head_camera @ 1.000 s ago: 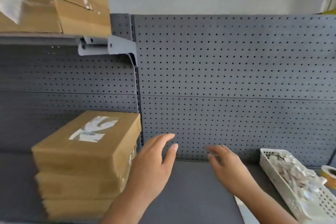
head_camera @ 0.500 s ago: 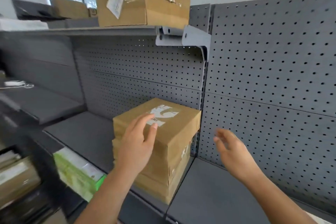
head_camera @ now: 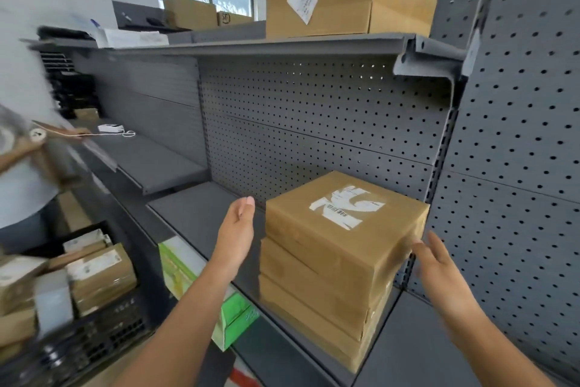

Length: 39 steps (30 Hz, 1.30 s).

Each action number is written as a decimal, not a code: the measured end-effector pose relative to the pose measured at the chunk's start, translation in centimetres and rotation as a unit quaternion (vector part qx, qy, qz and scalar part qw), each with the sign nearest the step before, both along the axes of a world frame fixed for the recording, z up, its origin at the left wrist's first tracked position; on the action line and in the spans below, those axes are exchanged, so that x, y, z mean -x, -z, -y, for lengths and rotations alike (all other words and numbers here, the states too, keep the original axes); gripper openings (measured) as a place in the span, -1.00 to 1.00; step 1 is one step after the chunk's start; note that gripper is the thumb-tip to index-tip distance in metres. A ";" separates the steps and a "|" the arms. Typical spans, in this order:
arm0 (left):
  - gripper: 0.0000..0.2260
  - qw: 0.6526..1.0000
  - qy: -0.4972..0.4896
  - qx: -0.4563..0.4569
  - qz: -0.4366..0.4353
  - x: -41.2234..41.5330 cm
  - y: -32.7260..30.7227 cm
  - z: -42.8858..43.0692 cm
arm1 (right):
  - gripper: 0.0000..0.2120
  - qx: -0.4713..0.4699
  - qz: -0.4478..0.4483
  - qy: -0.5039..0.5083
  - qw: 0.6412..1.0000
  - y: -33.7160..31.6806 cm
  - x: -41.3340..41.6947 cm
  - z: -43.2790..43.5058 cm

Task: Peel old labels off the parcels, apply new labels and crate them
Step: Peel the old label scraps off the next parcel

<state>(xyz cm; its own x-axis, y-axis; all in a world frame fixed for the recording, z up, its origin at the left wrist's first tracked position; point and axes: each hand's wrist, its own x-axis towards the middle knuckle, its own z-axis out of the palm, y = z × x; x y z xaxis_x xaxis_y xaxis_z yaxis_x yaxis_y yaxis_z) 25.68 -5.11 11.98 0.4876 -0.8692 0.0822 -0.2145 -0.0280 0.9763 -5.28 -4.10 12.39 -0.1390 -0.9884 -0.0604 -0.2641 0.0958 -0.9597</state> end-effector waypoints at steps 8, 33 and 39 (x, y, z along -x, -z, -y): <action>-0.32 0.986 0.110 -0.074 -0.103 -1.5 0.0 4.8 | -0.33 -0.041 0.112 0.047 0.992 0.9 -3.5 1.3; -0.86 0.977 0.180 0.008 -0.111 1.9 -0.8 2.6 | -0.69 -0.031 0.193 0.115 0.974 -1.4 -2.9 -1.8; -0.79 0.967 0.223 0.011 -0.122 5.3 -1.1 0.9 | -0.72 -0.018 0.213 0.140 0.967 -2.1 0.3 -4.6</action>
